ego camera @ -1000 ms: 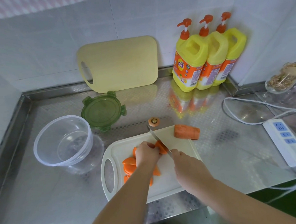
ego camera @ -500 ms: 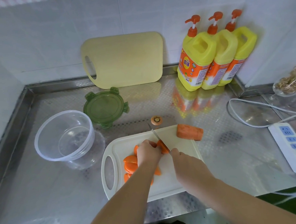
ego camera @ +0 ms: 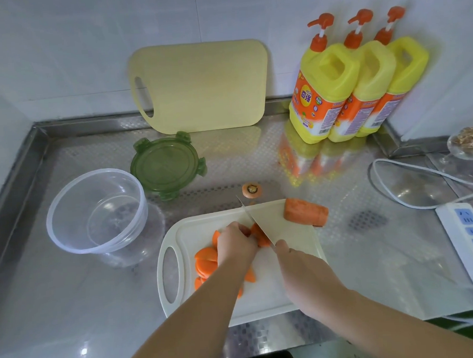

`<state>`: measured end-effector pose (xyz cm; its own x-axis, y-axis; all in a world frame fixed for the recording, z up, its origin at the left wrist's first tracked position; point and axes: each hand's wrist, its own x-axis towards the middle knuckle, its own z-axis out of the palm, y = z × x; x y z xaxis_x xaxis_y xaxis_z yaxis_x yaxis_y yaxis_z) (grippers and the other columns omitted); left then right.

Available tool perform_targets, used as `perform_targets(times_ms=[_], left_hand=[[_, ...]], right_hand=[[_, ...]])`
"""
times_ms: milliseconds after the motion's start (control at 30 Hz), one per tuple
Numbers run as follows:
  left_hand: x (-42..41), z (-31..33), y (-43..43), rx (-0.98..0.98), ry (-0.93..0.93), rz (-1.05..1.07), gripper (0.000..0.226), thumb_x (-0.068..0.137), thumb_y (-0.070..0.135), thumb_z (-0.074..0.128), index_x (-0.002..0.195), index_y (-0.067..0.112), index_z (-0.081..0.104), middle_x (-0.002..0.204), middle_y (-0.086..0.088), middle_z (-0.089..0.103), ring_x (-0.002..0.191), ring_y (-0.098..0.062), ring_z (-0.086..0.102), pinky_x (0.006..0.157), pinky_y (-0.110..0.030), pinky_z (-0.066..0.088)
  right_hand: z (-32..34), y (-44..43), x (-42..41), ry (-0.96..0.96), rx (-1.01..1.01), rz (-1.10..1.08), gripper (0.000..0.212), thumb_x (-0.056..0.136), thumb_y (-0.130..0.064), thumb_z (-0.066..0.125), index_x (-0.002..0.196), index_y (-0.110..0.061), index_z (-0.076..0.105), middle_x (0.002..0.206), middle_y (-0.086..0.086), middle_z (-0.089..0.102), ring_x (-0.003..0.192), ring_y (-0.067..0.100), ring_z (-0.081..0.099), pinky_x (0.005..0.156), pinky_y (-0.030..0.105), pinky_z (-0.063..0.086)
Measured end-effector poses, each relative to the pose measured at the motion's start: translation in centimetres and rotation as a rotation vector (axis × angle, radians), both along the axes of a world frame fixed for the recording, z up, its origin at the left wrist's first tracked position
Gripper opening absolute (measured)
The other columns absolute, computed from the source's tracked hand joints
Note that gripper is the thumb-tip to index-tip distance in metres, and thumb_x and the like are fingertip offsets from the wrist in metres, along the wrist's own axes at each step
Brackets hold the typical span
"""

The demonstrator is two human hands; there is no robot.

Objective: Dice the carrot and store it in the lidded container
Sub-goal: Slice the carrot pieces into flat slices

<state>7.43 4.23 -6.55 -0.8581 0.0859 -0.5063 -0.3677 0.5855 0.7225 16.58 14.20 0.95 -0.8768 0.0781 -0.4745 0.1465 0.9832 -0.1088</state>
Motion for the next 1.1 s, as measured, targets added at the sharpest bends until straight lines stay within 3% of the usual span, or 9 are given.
perform_targets(times_ms=[133,200,333,467,567,767,900,1100], left_hand=[[0.1,-0.3,-0.1,0.006,0.015,0.007,0.017,0.082,0.011,0.059,0.099,0.009,0.063,0.086,-0.01,0.071,0.085,-0.026,0.068,0.081,-0.039,0.056],[0.1,-0.4,-0.1,0.001,0.017,0.009,0.018,0.082,0.011,0.059,0.1,0.011,0.062,0.085,-0.01,0.071,0.084,-0.025,0.068,0.08,-0.039,0.056],[0.2,-0.4,-0.1,-0.011,0.021,0.003,0.017,0.084,0.015,0.059,0.1,0.012,0.061,0.085,-0.009,0.07,0.084,-0.026,0.067,0.079,-0.04,0.056],[0.3,0.1,0.0,-0.028,0.053,-0.001,0.014,0.087,0.017,0.058,0.099,0.012,0.063,0.087,-0.006,0.071,0.086,-0.023,0.067,0.082,-0.039,0.054],[0.4,0.4,0.0,-0.01,0.04,0.015,0.013,0.088,0.018,0.058,0.097,0.012,0.064,0.086,-0.005,0.071,0.084,-0.022,0.068,0.081,-0.038,0.056],[0.2,0.8,-0.2,0.029,-0.015,0.054,0.01,0.082,0.018,0.057,0.085,0.013,0.065,0.076,-0.004,0.071,0.077,-0.022,0.068,0.077,-0.036,0.057],[0.3,0.7,-0.2,0.055,-0.033,0.068,0.012,0.08,0.017,0.058,0.088,0.013,0.066,0.078,-0.004,0.071,0.078,-0.021,0.068,0.078,-0.037,0.058],[0.3,0.9,-0.1,0.035,-0.03,0.063,0.014,0.08,0.017,0.058,0.09,0.013,0.067,0.08,-0.004,0.071,0.08,-0.02,0.067,0.075,-0.032,0.056]], right_hand=[[-1.2,0.2,-0.8,0.033,-0.021,0.001,0.05,0.094,-0.002,0.043,0.14,-0.008,0.024,0.112,0.003,0.057,0.099,0.019,0.061,0.067,0.025,0.037],[-1.5,0.1,-0.8,0.04,-0.016,0.017,0.05,0.095,-0.003,0.042,0.141,-0.007,0.023,0.114,0.004,0.057,0.097,0.019,0.06,0.067,0.025,0.035],[-1.6,0.6,-0.8,0.067,-0.049,0.002,0.043,0.097,-0.005,0.039,0.138,-0.008,0.026,0.081,-0.001,0.042,0.077,0.013,0.045,0.054,0.019,0.031],[-1.5,1.7,-0.6,0.096,-0.151,-0.096,0.033,0.102,-0.016,0.03,0.135,-0.011,0.031,0.07,-0.011,0.036,0.057,0.002,0.037,0.046,0.019,0.027],[-1.1,1.9,-0.2,0.139,-0.151,-0.13,0.031,0.101,-0.018,0.028,0.132,-0.014,0.031,0.067,-0.012,0.033,0.054,0.001,0.033,0.045,0.019,0.025],[0.3,1.2,0.3,0.134,-0.078,-0.079,0.036,0.1,-0.013,0.03,0.136,-0.016,0.026,0.069,-0.011,0.026,0.058,0.008,0.033,0.045,0.02,0.019],[0.3,0.8,0.7,0.111,-0.095,-0.083,0.042,0.099,-0.011,0.032,0.14,-0.016,0.022,0.069,-0.009,0.025,0.074,0.017,0.042,0.046,0.02,0.018],[0.6,0.4,0.7,0.096,-0.074,-0.047,0.044,0.099,-0.011,0.033,0.141,-0.014,0.021,0.068,-0.008,0.026,0.075,0.017,0.041,0.046,0.021,0.018]])
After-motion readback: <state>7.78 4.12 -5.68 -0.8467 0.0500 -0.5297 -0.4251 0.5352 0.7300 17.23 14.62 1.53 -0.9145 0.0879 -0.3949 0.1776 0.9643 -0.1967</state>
